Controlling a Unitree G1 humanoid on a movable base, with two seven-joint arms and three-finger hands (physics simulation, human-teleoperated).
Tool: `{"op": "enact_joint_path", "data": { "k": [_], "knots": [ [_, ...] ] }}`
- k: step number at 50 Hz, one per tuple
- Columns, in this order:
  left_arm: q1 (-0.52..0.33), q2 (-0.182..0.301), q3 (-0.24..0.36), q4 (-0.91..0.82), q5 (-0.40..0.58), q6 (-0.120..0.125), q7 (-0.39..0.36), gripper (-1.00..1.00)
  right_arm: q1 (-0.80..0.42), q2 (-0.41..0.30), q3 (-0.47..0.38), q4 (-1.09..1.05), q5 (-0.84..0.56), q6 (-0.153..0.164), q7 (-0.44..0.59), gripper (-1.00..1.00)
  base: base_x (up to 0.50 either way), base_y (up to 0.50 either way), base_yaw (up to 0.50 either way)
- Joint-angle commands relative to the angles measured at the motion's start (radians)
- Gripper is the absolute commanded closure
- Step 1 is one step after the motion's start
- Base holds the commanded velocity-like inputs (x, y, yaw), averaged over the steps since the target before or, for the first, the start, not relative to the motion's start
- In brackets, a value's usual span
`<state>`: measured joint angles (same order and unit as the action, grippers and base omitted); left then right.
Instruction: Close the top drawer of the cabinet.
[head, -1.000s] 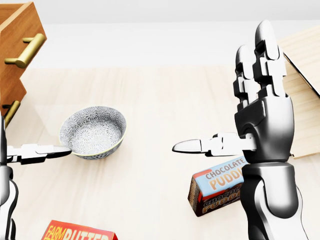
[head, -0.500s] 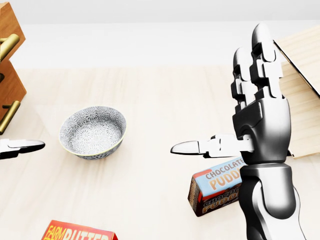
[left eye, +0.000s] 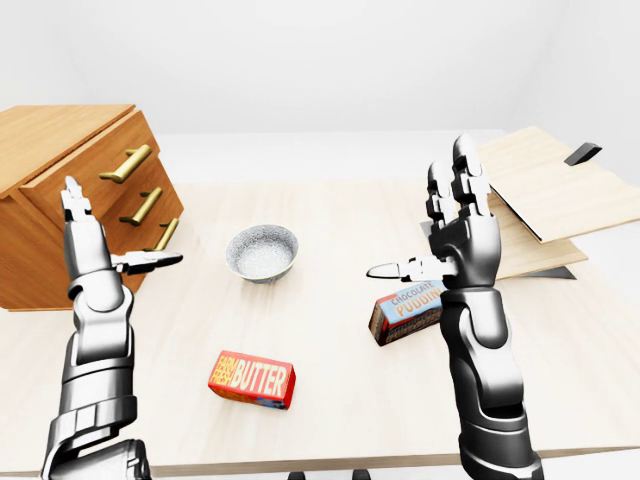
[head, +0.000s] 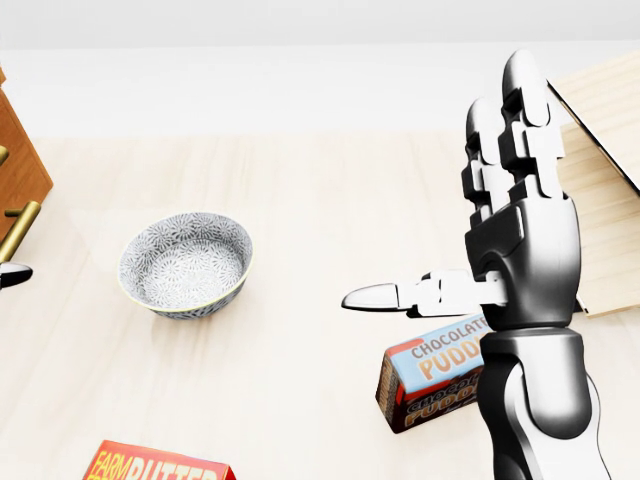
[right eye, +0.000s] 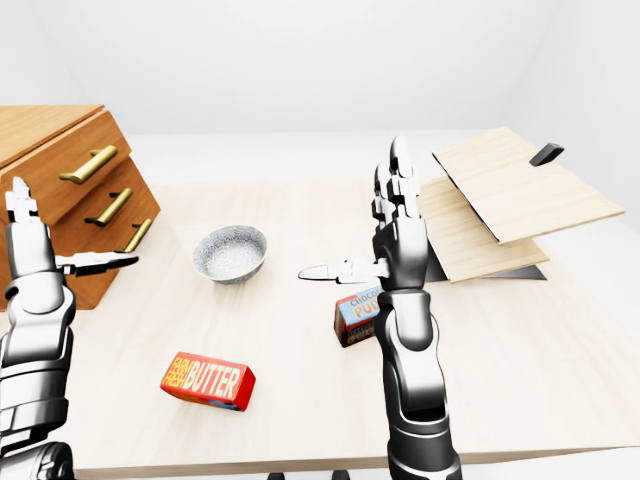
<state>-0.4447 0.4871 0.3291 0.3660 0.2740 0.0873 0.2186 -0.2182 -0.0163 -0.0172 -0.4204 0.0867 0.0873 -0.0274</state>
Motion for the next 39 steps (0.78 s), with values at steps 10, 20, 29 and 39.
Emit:
{"op": "enact_joint_path", "data": {
  "k": [10, 20, 29, 39],
  "knots": [
    [-0.063, 0.103, 0.028, 0.143, -0.017, 0.0, 0.051, -1.0, 0.005, -0.001, -0.002, 0.002, 0.0, 0.0, 0.003, -1.0, 0.0, 0.0, 0.0],
    [-0.063, 0.123, 0.04, 0.156, -0.043, 0.0, 0.067, -1.0, 0.009, -0.001, -0.001, 0.0, -0.001, 0.0, 0.005, -1.0, 0.0, 0.0, 0.0],
    [-0.072, 0.132, 0.039, 0.173, -0.055, 0.0, 0.073, -1.0, 0.007, 0.0, -0.001, 0.0, -0.002, 0.0, 0.003, -1.0, 0.0, 0.0, 0.0],
    [-0.054, 0.116, 0.04, 0.115, -0.06, 0.0, 0.069, -1.0, 0.006, 0.0, 0.0, -0.007, -0.001, 0.0, 0.001, -1.0, 0.0, 0.0, 0.0]
  ]
}}
